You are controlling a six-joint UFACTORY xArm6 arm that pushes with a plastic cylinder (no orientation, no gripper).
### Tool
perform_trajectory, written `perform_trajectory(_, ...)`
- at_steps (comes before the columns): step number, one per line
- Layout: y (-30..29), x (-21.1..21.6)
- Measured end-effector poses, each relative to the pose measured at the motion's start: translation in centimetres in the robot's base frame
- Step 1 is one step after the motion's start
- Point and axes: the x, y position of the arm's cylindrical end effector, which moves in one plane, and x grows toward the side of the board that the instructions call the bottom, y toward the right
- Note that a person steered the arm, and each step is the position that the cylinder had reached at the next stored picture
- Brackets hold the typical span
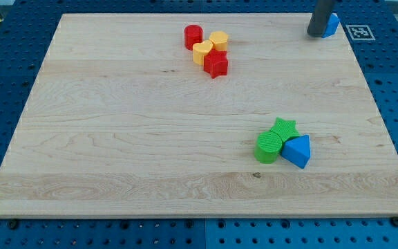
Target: Move your arm close to the green circle
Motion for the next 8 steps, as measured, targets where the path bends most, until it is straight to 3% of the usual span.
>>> perform_trajectory(3, -2.8, 6.9)
perform_trajectory(7, -17.7, 15.0)
perform_trajectory(8, -19.7, 18.7)
